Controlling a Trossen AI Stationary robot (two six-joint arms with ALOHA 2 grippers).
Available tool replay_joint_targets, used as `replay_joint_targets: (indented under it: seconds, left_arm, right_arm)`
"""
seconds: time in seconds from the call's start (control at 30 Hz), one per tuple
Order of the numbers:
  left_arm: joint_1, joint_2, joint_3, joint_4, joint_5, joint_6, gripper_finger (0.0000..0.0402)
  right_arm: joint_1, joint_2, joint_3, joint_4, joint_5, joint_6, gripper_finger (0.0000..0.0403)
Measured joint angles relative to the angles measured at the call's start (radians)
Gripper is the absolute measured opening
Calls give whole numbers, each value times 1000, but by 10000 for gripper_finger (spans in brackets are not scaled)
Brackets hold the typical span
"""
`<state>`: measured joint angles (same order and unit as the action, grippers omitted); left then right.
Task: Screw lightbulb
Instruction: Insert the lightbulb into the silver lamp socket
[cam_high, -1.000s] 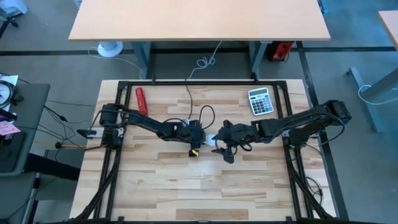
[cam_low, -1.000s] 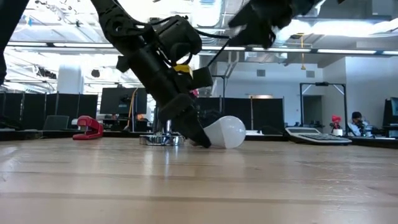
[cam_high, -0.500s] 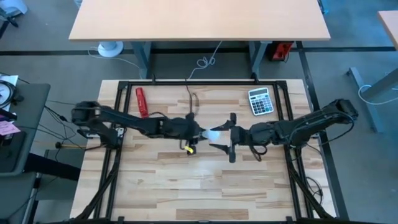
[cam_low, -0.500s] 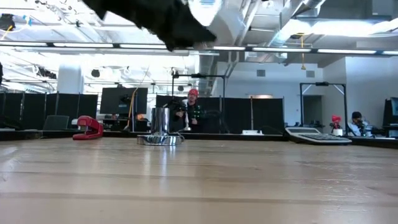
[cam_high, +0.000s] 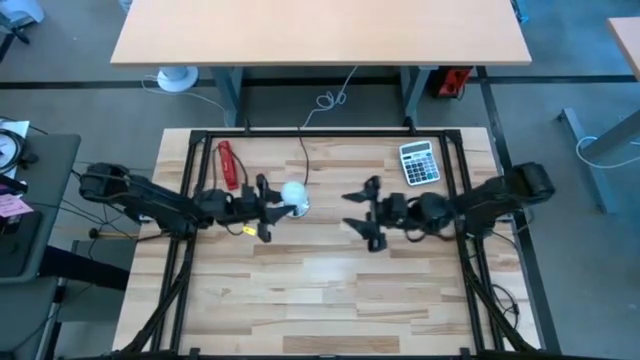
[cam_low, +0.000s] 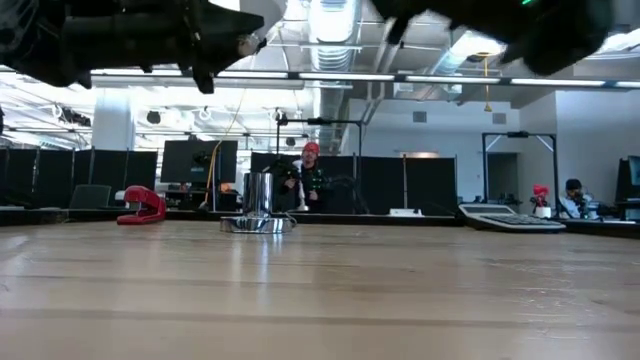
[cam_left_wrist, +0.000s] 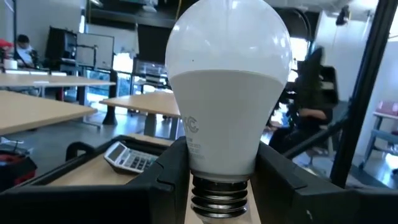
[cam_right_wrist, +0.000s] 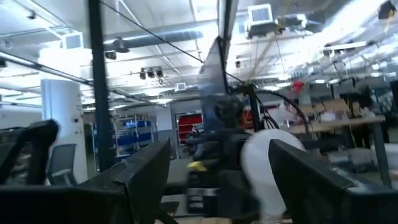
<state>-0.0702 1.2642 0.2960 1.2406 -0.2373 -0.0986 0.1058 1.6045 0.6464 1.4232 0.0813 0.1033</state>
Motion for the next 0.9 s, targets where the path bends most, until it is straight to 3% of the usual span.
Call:
replay_joint_targets:
  seconds: [0.13, 0.33, 0.53, 0.7, 0.9]
  left_arm:
    - [-3, 20, -2, 5, 17, 18, 114]
    - [-9, 32, 1, 4, 44, 27, 114]
    - [-9, 33, 1, -7, 55, 26, 114]
    - [-9, 33, 1, -21, 48, 23, 114]
    - [-9, 33, 1, -42, 30, 21, 114]
  right_arm:
    - [-78, 148, 112, 17, -86, 46, 282]
    - [-200, 276, 269, 2, -377, 185, 320]
    - [-221, 339, 389, -131, -402, 144, 394]
    - [-195, 347, 469, -358, -400, 33, 367]
    - [-191, 347, 498, -384, -398, 1, 312]
